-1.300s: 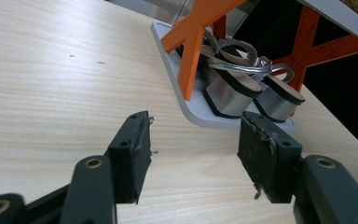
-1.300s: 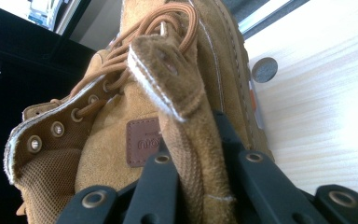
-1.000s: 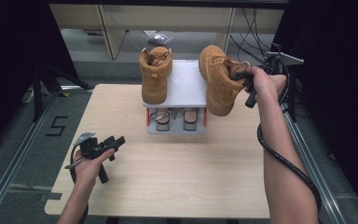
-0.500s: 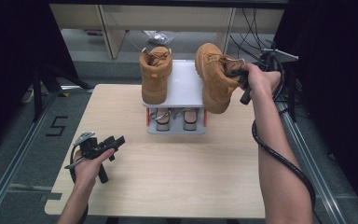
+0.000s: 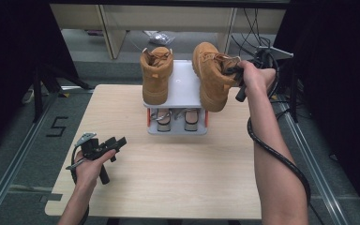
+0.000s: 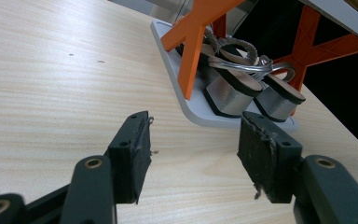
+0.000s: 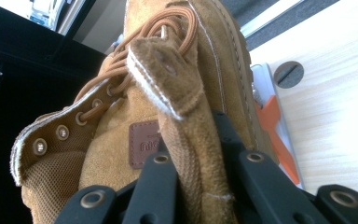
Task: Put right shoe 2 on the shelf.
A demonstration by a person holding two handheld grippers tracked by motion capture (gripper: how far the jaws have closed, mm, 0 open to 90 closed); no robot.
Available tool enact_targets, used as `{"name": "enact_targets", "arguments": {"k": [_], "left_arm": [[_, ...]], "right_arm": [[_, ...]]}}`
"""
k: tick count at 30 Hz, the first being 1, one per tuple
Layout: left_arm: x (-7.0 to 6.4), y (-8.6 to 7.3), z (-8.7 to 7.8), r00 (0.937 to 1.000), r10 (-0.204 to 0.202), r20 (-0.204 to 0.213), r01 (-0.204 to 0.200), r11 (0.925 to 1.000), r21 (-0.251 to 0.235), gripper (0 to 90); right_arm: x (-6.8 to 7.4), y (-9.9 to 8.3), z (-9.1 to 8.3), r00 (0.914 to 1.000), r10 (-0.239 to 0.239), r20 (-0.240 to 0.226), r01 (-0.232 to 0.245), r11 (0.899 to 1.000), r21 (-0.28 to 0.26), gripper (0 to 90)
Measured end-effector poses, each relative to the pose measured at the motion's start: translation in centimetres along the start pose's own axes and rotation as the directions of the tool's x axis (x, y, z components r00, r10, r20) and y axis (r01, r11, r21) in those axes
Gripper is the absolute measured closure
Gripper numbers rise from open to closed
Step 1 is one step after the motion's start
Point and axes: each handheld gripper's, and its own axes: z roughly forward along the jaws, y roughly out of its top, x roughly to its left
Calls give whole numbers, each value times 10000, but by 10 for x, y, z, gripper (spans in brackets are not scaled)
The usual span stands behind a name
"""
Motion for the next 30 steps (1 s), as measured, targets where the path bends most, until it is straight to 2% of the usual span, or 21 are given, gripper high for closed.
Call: {"name": "enact_targets", "arguments": {"k": [1, 2, 3, 4, 5, 6, 7, 8, 10, 11, 13, 15, 16, 20, 24, 25, 28, 30], "left_arm": [[0, 0, 0, 10000, 17, 18, -17, 10000, 11, 431], [0, 0, 0, 10000, 0, -21, 1, 10000, 38, 431], [0, 0, 0, 10000, -3, -10, 3, 10000, 37, 431], [0, 0, 0, 10000, 11, 26, -11, 10000, 26, 431], [1, 0, 0, 10000, 10, 21, -10, 10000, 15, 431], [1, 0, 0, 10000, -23, -7, 23, 10000, 0, 431], [1, 0, 0, 10000, -33, -20, 33, 10000, 13, 431], [1, 0, -1, 10000, -32, -27, 32, 10000, 10, 431], [2, 0, -1, 10000, -47, -40, 47, 10000, 28, 431], [2, 0, 0, 10000, -28, -14, 28, 10000, 32, 431], [2, 0, 0, 10000, -33, 3, 33, 10000, 21, 431], [3, 0, -1, 10000, -43, -2, 43, 10000, -1, 430], [3, 0, -1, 10000, -69, -37, 69, 10000, 2, 430], [4, 0, -1, 9999, -103, -54, 103, 9999, 18, 430], [4, -1, 0, 9999, -100, -43, 101, 9999, 38, 430], [4, -1, 0, 10000, -75, -15, 75, 10000, 37, 430], [5, 0, -1, 10000, -64, -42, 64, 10000, -9, 430], [5, 0, -2, 9999, -114, -76, 114, 9999, -19, 430]], "right_arm": [[3, 0, 1, 9997, 14, 229, -16, 10000, 79, 826], [4, -1, 2, 10000, 47, 19, -47, 10000, 14, 826], [6, 0, 3, 9997, 31, 240, -33, 10000, 83, 826], [6, -1, 5, 10000, -57, 54, 57, 10000, -34, 826], [8, -1, 6, 9999, 119, 1, -119, 9999, -32, 826], [10, 0, 6, 9998, 68, 167, -70, 9999, 129, 826], [11, 0, 8, 9999, 152, -39, -152, 9999, 50, 825], [10, 0, 10, 9998, -159, 97, 159, 9999, -45, 825], [13, -1, 12, 10000, 45, -61, -45, 10000, -27, 824], [15, -1, 12, 9999, 50, 143, -52, 9999, 128, 823], [15, -1, 17, 10000, 41, -62, -40, 10000, 84, 823], [16, -1, 18, 9999, 149, 33, -149, 9998, 125, 822], [18, -1, 19, 9998, 196, -87, -195, 9997, 122, 821], [19, 0, 21, 9999, -106, -76, 106, 9999, 105, 820], [23, 0, 24, 10000, 16, -25, -16, 10000, 85, 820], [24, -1, 25, 9995, 180, -241, -179, 9998, 35, 820], [24, -1, 28, 10000, -36, -20, 36, 10000, 91, 817], [26, -2, 30, 9998, 195, -90, -194, 9998, 109, 811]]}}
